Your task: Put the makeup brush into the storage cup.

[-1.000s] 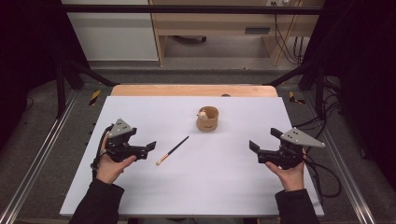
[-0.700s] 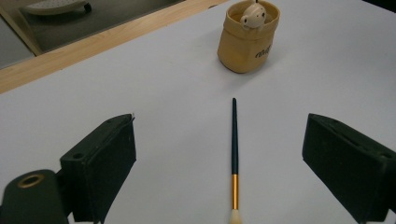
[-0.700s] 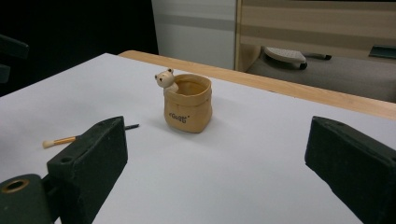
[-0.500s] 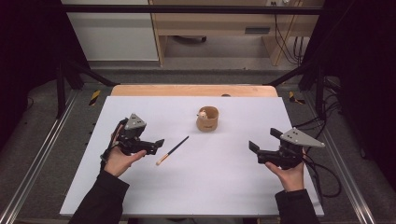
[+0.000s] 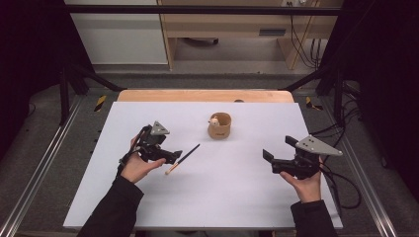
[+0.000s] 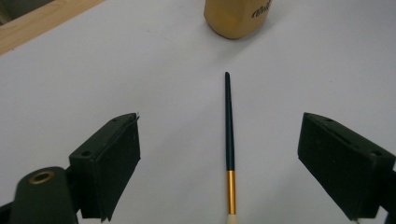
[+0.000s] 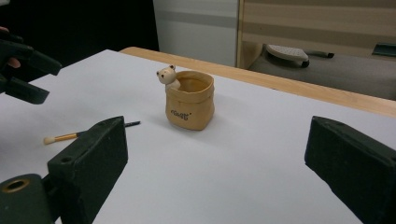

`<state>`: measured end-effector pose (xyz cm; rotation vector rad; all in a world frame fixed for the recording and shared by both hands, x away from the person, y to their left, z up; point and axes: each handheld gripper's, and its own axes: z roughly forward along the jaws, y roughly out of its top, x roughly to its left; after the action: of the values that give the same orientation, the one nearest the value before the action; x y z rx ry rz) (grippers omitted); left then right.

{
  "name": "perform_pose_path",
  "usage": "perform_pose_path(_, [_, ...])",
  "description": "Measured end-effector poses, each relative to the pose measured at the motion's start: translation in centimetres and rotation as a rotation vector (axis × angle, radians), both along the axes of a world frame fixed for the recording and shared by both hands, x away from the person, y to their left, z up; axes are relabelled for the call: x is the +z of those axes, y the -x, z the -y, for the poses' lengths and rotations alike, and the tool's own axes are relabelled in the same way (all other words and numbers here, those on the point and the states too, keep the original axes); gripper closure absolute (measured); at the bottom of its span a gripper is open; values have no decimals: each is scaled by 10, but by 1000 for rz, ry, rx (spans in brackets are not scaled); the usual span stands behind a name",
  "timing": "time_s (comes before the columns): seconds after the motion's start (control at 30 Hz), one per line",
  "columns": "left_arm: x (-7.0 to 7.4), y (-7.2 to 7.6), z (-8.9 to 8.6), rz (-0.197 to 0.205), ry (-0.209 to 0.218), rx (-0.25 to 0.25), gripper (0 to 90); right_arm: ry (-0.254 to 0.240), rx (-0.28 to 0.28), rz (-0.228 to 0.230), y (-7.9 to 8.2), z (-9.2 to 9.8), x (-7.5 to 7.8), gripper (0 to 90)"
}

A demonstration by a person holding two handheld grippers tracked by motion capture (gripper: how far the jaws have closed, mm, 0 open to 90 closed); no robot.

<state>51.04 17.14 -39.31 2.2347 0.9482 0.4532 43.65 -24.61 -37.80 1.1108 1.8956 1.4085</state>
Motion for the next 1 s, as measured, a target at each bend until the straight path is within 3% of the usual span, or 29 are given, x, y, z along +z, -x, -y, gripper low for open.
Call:
perform_pose_path(0.4, [-15, -11, 17, -62, -69, -29, 169, -1, 4, 1, 0, 0, 0, 65])
perform_pose_path(0.6, [-24, -15, 23, -86, -121, -40, 228, 1, 7, -2, 0, -1, -1, 65])
perform_pose_path(0.83, [-32, -16, 29, -108, -154, -57, 299, 2, 7, -5, 0, -1, -1, 63])
perform_pose_path(1.0, [-42, -18, 31, -160, -173, -76, 366, 4, 7, -2, -1, -2, -1, 63])
